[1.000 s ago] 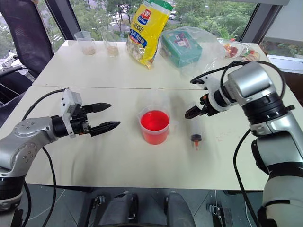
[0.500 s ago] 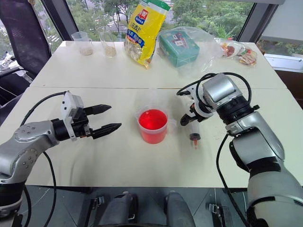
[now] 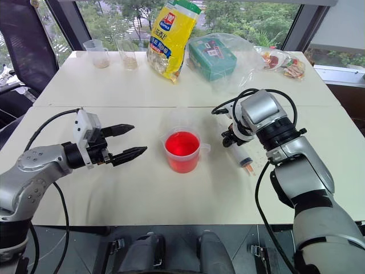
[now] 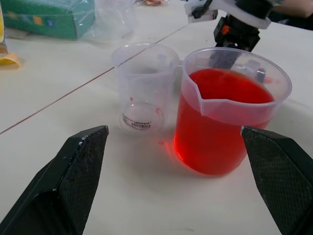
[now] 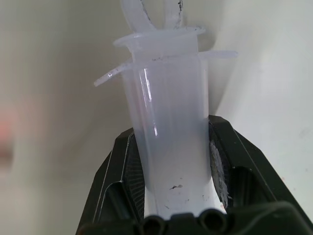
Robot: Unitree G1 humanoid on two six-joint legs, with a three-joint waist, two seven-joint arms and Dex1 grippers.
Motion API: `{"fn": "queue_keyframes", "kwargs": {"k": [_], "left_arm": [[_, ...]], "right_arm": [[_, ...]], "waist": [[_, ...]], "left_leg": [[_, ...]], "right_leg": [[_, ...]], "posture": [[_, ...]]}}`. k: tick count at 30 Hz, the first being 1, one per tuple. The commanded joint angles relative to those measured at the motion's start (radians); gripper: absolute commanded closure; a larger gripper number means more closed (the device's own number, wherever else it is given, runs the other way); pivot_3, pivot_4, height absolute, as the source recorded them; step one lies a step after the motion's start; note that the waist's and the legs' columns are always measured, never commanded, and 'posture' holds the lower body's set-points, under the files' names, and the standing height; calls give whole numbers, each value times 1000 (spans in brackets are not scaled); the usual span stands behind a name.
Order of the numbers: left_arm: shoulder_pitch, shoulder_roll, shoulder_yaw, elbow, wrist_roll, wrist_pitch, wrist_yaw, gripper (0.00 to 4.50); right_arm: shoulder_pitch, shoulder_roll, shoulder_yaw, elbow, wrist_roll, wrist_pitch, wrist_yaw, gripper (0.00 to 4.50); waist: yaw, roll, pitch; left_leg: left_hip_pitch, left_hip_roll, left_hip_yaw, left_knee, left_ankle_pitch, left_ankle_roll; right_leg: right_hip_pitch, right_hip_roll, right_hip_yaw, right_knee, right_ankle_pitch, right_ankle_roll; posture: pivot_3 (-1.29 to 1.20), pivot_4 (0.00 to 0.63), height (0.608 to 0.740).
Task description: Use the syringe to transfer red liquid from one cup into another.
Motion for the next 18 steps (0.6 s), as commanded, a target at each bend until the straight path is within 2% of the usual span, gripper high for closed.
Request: {"fn": "queue_keyframes", "kwargs": {"k": [1, 3, 5, 8, 12, 15, 18], "left_arm": [[-37, 19, 28, 16, 4, -22, -18, 0], [-60, 24, 29, 37, 8, -25, -30, 0], [-84, 28, 30, 56, 8, -26, -38, 0], [-126, 31, 33, 81, -2, -15, -49, 0], [-197, 31, 31, 123, -21, 7, -70, 0], [-258, 32, 21, 159, -32, 25, -91, 0], [-341, 34, 12, 211, -48, 52, -120, 0]], "right_arm": [[-12, -63, -116, -143, -2, -74, -9, 3095], [40, -106, -156, -262, -20, -244, 0, 3095], [77, -114, -227, -348, -11, -322, -8, 3095], [141, -36, -419, -480, 47, -506, -37, 3095], [241, 99, -606, -680, 206, -652, -12, 3095], [324, 178, -642, -784, 267, -755, -11, 3095], [417, 231, -596, -857, 294, -854, 22, 3095]], "waist": [[1, 0, 0], [0, 0, 0], [-1, 0, 0], [-7, 0, 0], [-3, 0, 0], [-1, 0, 0], [2, 0, 0]], "left_leg": [[0, 0, 0, 0, 0, 0], [0, 0, 0, 0, 0, 0], [0, 0, 0, -1, 0, 0], [0, 0, 0, -1, 0, 0], [0, 1, 0, -1, 0, -1], [0, 1, -2, -1, 1, -1], [0, 0, -2, 1, 1, -1]], "right_leg": [[0, 0, 0, 0, 0, 0], [0, 0, 0, -1, 0, 0], [0, 0, 0, -1, 0, 0], [-1, 1, 0, -1, 0, 0], [-1, 2, 0, 1, 0, 0], [0, 1, -1, 0, 0, 0], [2, 1, -1, 0, 1, 1]], "posture": [[0, 150, 740], [0, 150, 740], [0, 150, 740], [0, 150, 740], [0, 150, 740], [0, 150, 740], [0, 150, 740]]}}
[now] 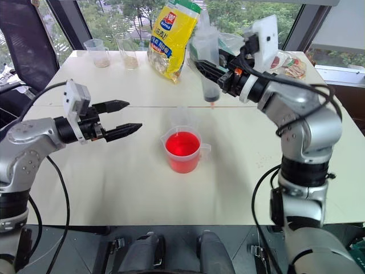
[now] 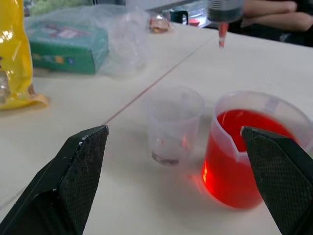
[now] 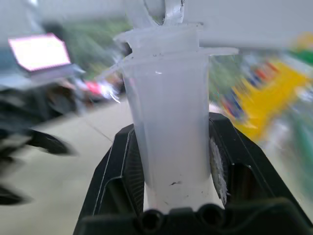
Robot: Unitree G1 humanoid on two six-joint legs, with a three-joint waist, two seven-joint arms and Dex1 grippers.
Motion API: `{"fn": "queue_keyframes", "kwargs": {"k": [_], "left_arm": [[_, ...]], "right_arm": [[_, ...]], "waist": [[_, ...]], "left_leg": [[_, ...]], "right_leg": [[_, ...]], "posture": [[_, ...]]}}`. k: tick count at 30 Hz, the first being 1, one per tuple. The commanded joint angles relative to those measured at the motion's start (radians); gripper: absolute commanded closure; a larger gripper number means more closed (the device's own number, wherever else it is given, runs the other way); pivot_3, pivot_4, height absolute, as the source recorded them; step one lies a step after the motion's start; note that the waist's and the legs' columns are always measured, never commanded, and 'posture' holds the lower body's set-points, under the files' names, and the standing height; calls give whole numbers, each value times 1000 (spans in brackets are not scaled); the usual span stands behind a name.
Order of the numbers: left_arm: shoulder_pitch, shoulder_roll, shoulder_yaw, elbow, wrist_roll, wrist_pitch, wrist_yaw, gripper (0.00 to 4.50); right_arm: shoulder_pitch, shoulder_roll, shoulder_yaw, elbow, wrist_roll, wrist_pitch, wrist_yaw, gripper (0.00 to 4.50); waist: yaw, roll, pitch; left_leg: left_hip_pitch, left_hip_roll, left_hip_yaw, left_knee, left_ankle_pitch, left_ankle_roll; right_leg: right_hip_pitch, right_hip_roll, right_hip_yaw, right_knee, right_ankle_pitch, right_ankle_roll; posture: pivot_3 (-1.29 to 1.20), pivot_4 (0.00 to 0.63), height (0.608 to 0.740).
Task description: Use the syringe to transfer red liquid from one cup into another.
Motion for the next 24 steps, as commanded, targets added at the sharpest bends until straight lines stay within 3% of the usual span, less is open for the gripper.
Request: {"fn": "queue_keyframes", "kwargs": {"k": [1, 13, 24], "left_arm": [[-93, 11, 8, 39, -33, 27, -35, 0], [-288, -10, -42, 119, -64, 108, -142, 0], [-412, -33, -86, 138, -135, 191, -259, 0]], "right_arm": [[77, 40, 22, -104, 45, -120, 37, 3095], [330, 99, 211, -20, -78, -401, 76, 3095], [383, 108, 256, -9, -73, -441, 78, 3095]], "waist": [[2, 0, 0], [-3, 0, 0], [-3, 0, 0]], "left_leg": [[0, 0, 0, 0, 0, 0], [3, 0, 0, 0, 1, -2], [6, 0, -1, 0, 2, -3]], "right_leg": [[0, 0, 0, 0, 0, 0], [3, 2, 0, 1, 0, 0], [5, 2, 0, 1, 0, 0]], "posture": [[0, 150, 740], [0, 150, 740], [0, 150, 740]]}}
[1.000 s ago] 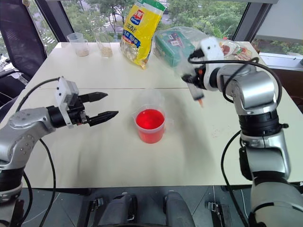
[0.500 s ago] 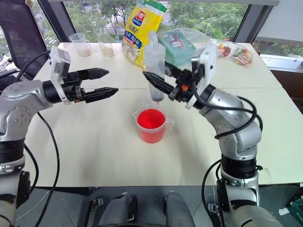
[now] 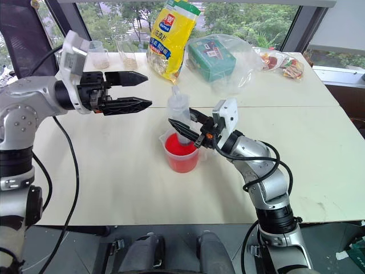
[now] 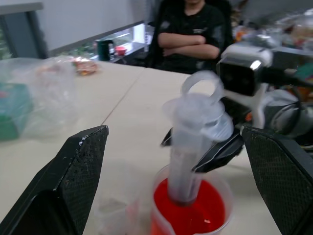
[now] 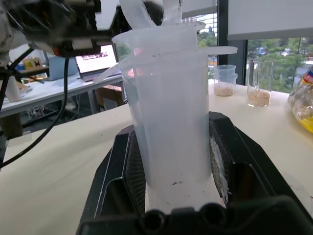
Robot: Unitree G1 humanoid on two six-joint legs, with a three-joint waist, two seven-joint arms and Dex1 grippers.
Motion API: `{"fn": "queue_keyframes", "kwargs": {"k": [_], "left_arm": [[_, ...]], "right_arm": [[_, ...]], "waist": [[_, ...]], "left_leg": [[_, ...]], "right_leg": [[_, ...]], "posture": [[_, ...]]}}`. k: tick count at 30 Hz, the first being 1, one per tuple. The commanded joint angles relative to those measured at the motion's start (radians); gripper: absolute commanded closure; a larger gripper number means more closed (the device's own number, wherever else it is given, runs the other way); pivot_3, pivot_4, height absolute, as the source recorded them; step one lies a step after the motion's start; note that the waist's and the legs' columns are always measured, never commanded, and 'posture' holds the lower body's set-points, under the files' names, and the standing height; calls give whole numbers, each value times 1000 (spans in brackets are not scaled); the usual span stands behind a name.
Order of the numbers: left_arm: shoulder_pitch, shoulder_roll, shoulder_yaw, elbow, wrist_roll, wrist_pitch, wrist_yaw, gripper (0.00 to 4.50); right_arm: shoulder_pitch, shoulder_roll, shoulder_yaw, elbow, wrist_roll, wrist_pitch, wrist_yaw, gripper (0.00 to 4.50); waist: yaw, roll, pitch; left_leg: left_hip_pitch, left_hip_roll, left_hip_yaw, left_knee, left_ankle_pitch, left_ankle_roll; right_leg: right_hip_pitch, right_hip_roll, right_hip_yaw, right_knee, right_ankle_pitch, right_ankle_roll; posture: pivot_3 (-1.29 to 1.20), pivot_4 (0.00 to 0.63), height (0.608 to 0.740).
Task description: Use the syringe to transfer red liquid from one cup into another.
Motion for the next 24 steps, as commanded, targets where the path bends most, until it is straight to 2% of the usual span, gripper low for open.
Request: {"fn": "queue_keyframes", "kwargs": {"k": [1, 12, 20, 24], "left_arm": [[-33, -10, -8, -9, -24, 10, -33, 0], [-45, -65, -47, -11, -27, 24, -59, 0], [-61, -120, -56, 27, 27, -29, -12, 0], [-57, -117, -72, 74, 76, -69, -26, 0]], "right_arm": [[-6, 9, -5, -39, 19, -12, -2, 3095], [-11, -3, -3, -54, 28, 1, -6, 3095], [-12, -1, 1, -74, 32, 19, -10, 3095], [-11, 0, 8, -84, 35, 31, -8, 3095]], "waist": [[0, 0, 0], [0, 0, 0], [2, 0, 0], [1, 0, 0]], "left_leg": [[1, 0, 0, 0, 0, 0], [3, 0, 0, 0, 0, 0], [3, 0, 0, 0, 0, 0], [3, 0, 0, 0, 0, 0]], "right_leg": [[1, 0, 0, 0, 0, 0], [3, 0, 0, 1, 0, 0], [3, 0, 0, 0, 0, 0], [3, 0, 0, 0, 0, 0]], "posture": [[0, 150, 740], [0, 150, 740], [0, 150, 740], [0, 150, 740]]}}
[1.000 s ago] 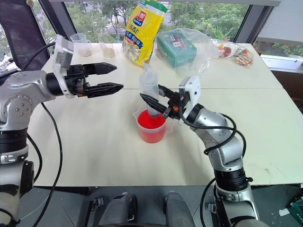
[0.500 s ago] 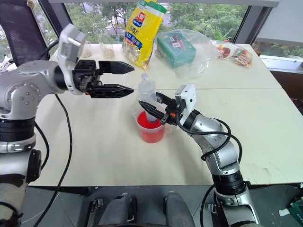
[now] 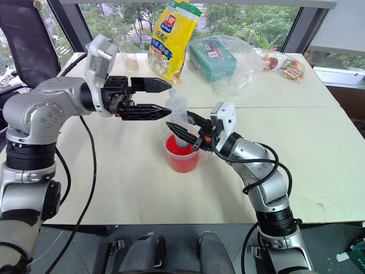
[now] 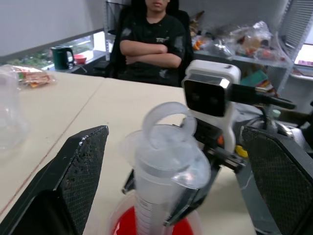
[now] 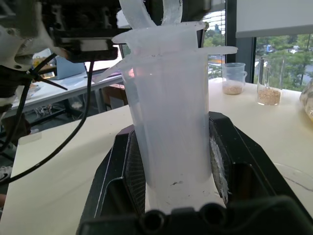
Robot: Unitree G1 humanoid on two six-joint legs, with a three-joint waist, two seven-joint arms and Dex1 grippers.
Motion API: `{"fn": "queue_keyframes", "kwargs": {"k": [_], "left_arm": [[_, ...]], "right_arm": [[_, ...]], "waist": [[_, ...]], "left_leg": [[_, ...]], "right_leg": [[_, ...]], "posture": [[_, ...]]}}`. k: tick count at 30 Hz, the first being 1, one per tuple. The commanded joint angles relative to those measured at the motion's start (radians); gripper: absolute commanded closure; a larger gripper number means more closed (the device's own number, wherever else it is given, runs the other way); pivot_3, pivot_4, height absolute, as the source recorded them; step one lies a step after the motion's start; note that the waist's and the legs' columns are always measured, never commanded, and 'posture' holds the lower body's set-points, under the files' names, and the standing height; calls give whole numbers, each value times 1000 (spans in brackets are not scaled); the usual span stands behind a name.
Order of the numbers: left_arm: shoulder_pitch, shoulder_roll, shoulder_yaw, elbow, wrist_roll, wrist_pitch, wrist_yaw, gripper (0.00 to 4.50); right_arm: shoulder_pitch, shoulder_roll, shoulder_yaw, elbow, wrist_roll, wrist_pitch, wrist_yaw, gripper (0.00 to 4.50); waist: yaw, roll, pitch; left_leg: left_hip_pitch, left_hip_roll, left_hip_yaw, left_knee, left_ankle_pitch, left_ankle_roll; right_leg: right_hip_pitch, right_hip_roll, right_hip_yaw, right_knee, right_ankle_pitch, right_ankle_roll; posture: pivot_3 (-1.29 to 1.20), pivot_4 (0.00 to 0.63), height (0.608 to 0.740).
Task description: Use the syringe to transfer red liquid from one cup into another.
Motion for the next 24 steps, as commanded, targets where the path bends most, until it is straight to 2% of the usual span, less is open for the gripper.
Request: {"fn": "queue_keyframes", "kwargs": {"k": [1, 9, 20, 21, 23, 24], "left_arm": [[-23, 15, 6, 31, 40, -51, -17, 0], [-35, 23, 32, 86, 65, -84, -21, 0], [-42, -85, 9, 95, 89, -133, 29, 0], [-44, -93, 7, 96, 93, -139, 30, 534], [-49, -109, 4, 93, 91, -135, 29, 1279], [-50, -113, 4, 90, 89, -131, 27, 1833]], "right_arm": [[-11, 2, 5, -63, 24, 2, 0, 3095], [-6, -2, 6, -79, 26, 20, 0, 3095], [-8, -15, 8, -88, 32, 34, 3, 3095], [-9, -15, 8, -88, 32, 36, 2, 3095], [-7, -16, 7, -91, 35, 42, 0, 3095], [-7, -17, 7, -92, 36, 43, -1, 3095]], "waist": [[-2, 0, 0], [0, 0, 0], [3, 0, 0], [3, 0, 0], [2, 0, 0], [2, 0, 0]], "left_leg": [[0, 0, 0, 0, 0, 0], [0, 0, 0, 0, 0, 0], [0, 0, 0, 0, 0, 0], [0, 0, 0, 0, 0, 0], [0, 0, 0, 0, 0, 0], [0, 0, 0, 0, 0, 0]], "right_leg": [[0, 0, 0, 0, 0, 0], [0, 0, 0, 0, 0, 0], [0, 0, 0, 0, 0, 0], [0, 0, 0, 0, 0, 0], [0, 0, 0, 0, 0, 0], [0, 0, 0, 0, 0, 0]], "posture": [[0, 150, 740], [0, 150, 740], [0, 150, 740], [0, 150, 740], [0, 150, 740], [0, 150, 740]]}}
